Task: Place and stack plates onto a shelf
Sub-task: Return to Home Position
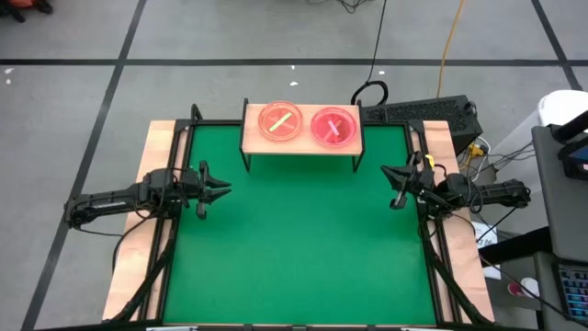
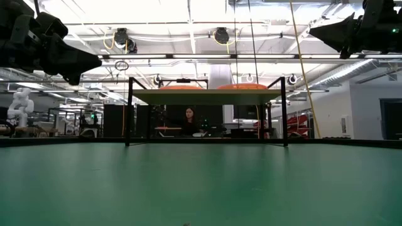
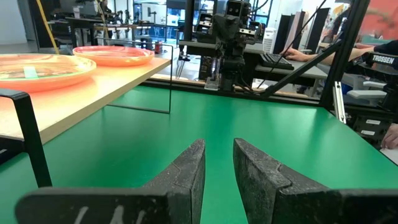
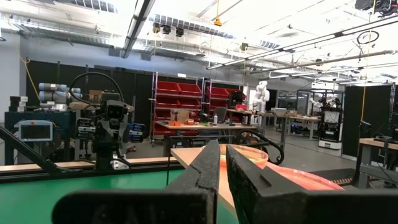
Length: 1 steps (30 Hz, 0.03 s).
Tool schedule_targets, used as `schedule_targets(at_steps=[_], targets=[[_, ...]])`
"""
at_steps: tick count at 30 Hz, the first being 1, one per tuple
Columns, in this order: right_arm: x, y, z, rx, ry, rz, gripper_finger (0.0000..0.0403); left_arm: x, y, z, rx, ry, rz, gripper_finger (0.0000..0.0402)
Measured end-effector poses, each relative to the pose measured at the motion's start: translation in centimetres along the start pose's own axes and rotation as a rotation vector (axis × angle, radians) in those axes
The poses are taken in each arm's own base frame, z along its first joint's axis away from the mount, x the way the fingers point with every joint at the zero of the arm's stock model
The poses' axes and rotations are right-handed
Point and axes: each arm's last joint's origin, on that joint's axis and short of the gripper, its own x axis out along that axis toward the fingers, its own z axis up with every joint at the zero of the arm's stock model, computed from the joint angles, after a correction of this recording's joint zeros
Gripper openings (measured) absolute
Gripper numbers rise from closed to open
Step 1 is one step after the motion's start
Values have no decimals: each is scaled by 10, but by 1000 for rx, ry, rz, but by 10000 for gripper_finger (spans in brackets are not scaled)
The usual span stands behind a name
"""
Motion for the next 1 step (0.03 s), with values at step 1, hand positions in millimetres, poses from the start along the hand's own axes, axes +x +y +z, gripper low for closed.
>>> schedule_targets(at_steps=[1], targets=[[0,0,0,0,0,0,16,0,0,0,0,0,0,90]])
